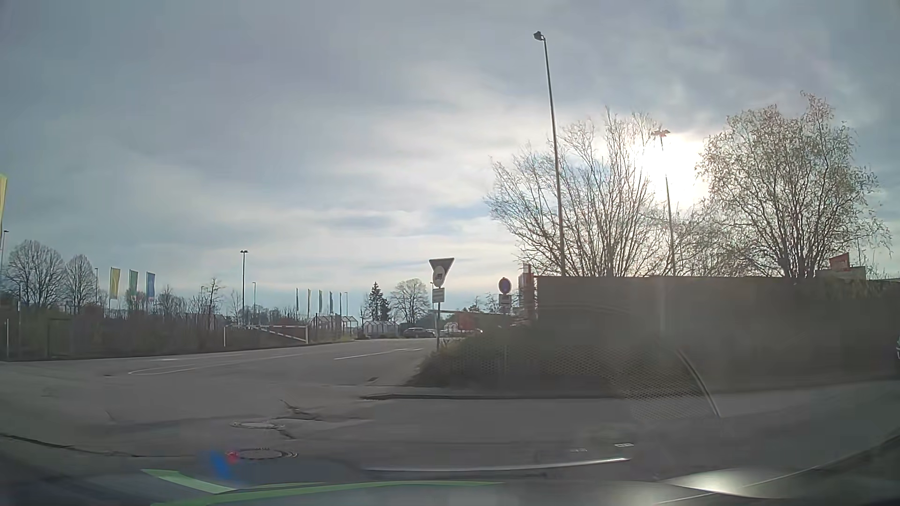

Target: Follow the waypoints while adhering to traffic rules and regulations

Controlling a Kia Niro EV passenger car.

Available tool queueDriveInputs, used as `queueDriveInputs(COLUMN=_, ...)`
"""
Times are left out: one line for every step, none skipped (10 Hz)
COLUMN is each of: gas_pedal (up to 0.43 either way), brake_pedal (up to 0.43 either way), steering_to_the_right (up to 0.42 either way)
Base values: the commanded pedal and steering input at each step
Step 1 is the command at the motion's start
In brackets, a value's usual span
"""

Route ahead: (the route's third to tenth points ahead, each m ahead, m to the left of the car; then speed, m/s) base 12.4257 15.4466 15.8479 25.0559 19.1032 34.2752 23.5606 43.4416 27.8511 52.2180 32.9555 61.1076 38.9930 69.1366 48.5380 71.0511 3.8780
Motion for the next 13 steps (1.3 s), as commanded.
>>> queueDriveInputs(gas_pedal=0.000, brake_pedal=0.220, steering_to_the_right=-0.141)
queueDriveInputs(gas_pedal=0.000, brake_pedal=0.213, steering_to_the_right=-0.156)
queueDriveInputs(gas_pedal=0.000, brake_pedal=0.213, steering_to_the_right=-0.166)
queueDriveInputs(gas_pedal=0.000, brake_pedal=0.122, steering_to_the_right=-0.174)
queueDriveInputs(gas_pedal=0.000, brake_pedal=0.000, steering_to_the_right=-0.185)
queueDriveInputs(gas_pedal=0.000, brake_pedal=0.000, steering_to_the_right=-0.200)
queueDriveInputs(gas_pedal=0.000, brake_pedal=0.000, steering_to_the_right=-0.223)
queueDriveInputs(gas_pedal=0.059, brake_pedal=0.000, steering_to_the_right=-0.247)
queueDriveInputs(gas_pedal=0.150, brake_pedal=0.000, steering_to_the_right=-0.272)
queueDriveInputs(gas_pedal=0.177, brake_pedal=0.000, steering_to_the_right=-0.290)
queueDriveInputs(gas_pedal=0.177, brake_pedal=0.000, steering_to_the_right=-0.313)
queueDriveInputs(gas_pedal=0.189, brake_pedal=0.000, steering_to_the_right=-0.336)
queueDriveInputs(gas_pedal=0.228, brake_pedal=0.000, steering_to_the_right=-0.361)
